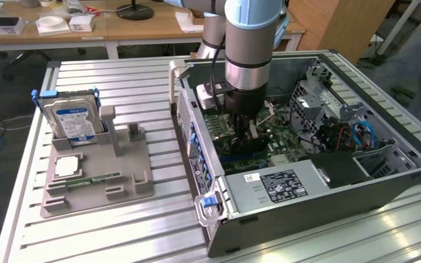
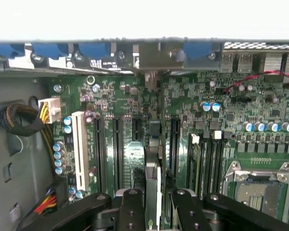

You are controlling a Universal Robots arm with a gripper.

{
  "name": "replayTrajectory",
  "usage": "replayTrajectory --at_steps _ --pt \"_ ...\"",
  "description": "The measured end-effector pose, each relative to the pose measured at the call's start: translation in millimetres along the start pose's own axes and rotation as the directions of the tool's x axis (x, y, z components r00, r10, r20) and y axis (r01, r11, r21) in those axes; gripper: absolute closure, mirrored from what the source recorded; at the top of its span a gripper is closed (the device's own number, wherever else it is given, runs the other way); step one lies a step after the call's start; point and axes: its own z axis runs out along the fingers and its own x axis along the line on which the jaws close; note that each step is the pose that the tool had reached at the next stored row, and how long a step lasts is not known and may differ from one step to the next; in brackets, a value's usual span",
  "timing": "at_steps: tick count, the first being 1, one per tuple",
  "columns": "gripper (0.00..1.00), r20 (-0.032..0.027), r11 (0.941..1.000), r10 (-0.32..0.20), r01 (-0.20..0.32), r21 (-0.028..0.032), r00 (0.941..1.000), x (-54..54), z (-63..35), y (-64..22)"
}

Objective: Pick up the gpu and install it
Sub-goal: 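Insert the gpu into the slot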

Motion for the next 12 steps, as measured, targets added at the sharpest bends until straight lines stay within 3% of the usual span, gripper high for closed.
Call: replayTrajectory --at_steps 12 --pt "0.74 -0.0042 1.0000 -0.001 0.001 -0.0001 1.0000 0.8 -0.2 -0.1"
